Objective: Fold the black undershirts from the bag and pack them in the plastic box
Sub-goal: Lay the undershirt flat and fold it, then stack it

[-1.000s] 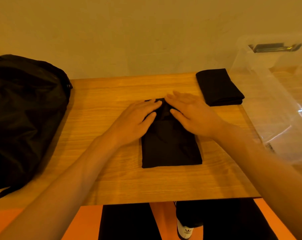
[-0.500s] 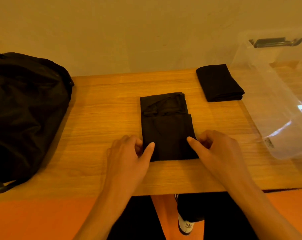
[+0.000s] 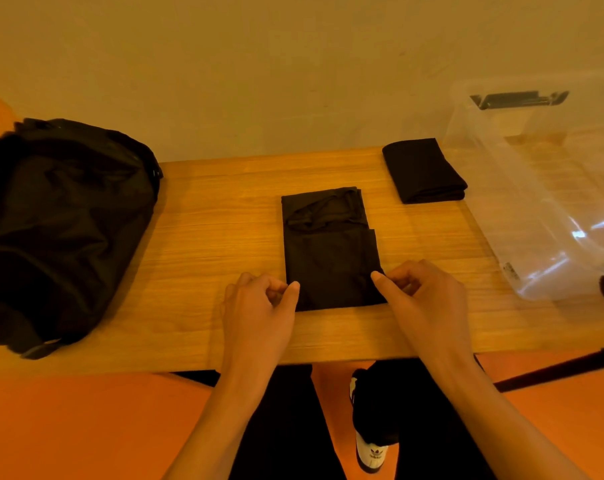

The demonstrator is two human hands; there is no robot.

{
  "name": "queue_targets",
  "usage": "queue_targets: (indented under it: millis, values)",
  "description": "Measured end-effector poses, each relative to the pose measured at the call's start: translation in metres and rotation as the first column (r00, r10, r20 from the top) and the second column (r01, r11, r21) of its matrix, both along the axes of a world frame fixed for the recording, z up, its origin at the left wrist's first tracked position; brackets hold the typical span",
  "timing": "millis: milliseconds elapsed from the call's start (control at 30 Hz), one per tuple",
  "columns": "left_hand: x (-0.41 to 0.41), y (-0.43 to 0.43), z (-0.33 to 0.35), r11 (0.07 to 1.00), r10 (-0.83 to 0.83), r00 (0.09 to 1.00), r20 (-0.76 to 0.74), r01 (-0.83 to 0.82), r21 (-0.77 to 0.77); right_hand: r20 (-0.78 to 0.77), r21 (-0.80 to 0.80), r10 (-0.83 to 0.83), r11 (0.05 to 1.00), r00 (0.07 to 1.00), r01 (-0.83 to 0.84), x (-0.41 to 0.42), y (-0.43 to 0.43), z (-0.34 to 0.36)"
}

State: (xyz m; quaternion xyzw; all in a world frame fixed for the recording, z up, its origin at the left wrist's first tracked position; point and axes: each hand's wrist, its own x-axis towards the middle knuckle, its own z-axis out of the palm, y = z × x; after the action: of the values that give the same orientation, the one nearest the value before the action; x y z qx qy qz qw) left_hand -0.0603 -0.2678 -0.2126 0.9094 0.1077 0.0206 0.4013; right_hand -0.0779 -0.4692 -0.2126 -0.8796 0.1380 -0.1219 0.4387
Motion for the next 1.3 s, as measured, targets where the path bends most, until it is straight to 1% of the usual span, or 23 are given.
queue_targets:
  millis: [200, 400, 500, 567, 667, 700, 733, 833, 900, 933, 1000, 1100, 1167, 1233, 1300]
  values:
    - [-0.007, 0.0, -0.001, 0.999, 0.001, 1.0, -0.014, 0.0, 0.033, -0.058, -0.044, 0.036, 0.998, 0.998, -0.038, -0.003, -0.003, 0.001]
    - [-0.01, -0.002, -0.002, 0.987, 0.008, 1.0, -0.015, -0.005, 0.162, -0.088, -0.11, 0.095, 0.988, 0.992, -0.104, -0.003, -0.008, -0.001]
    - [-0.01, -0.003, -0.002, 0.971, -0.021, 1.0, -0.002, 0.02, 0.237, -0.142, -0.146, 0.129, 0.978, 0.981, -0.15, 0.0, -0.009, 0.001]
    - [-0.007, -0.002, 0.001, 0.976, -0.033, 0.999, 0.011, 0.03, 0.215, -0.141, -0.165, 0.147, 0.972, 0.979, -0.17, 0.006, -0.013, 0.004]
    - [0.012, 0.001, 0.015, 0.999, -0.019, 0.996, 0.09, 0.016, 0.034, -0.09, -0.144, 0.155, 0.975, 0.984, -0.167, 0.035, -0.019, 0.017]
    - [0.025, 0.002, 0.018, 0.999, -0.04, 0.991, 0.13, 0.041, -0.001, -0.074, -0.167, 0.181, 0.967, 0.981, -0.191, 0.049, -0.02, 0.021]
    - [0.04, 0.004, 0.021, 0.996, -0.091, 0.983, 0.158, 0.091, 0.009, -0.069, -0.218, 0.23, 0.946, 0.971, -0.24, 0.065, -0.021, 0.024]
    - [0.082, 0.01, 0.021, 0.943, -0.317, 0.936, 0.151, 0.294, 0.155, -0.116, -0.363, 0.385, 0.842, 0.916, -0.4, 0.106, -0.024, 0.026]
    - [0.102, 0.016, 0.014, 0.888, -0.428, 0.895, 0.129, 0.389, 0.247, -0.183, -0.415, 0.452, 0.769, 0.873, -0.486, 0.122, -0.027, 0.021]
    - [0.108, 0.018, 0.01, 0.857, -0.473, 0.872, 0.128, 0.422, 0.296, -0.193, -0.427, 0.471, 0.75, 0.861, -0.506, 0.128, -0.028, 0.018]
    - [0.117, 0.022, 0.002, 0.813, -0.544, 0.82, 0.18, 0.461, 0.357, -0.123, -0.429, 0.496, 0.754, 0.859, -0.497, 0.132, -0.029, 0.012]
    - [0.123, 0.029, -0.005, 0.809, -0.573, 0.761, 0.304, 0.468, 0.355, 0.036, -0.407, 0.495, 0.8, 0.868, -0.44, 0.129, -0.034, 0.004]
    - [0.123, 0.032, -0.007, 0.799, -0.594, 0.725, 0.349, 0.48, 0.362, 0.055, -0.418, 0.508, 0.793, 0.859, -0.442, 0.126, -0.038, -0.002]
    - [0.123, 0.034, -0.009, 0.773, -0.627, 0.706, 0.328, 0.509, 0.379, 0.036, -0.431, 0.532, 0.772, 0.846, -0.467, 0.125, -0.04, -0.007]
    - [0.123, 0.035, -0.011, 0.764, -0.636, 0.709, 0.304, 0.523, 0.377, 0.029, -0.442, 0.559, 0.751, 0.829, -0.491, 0.124, -0.041, -0.01]
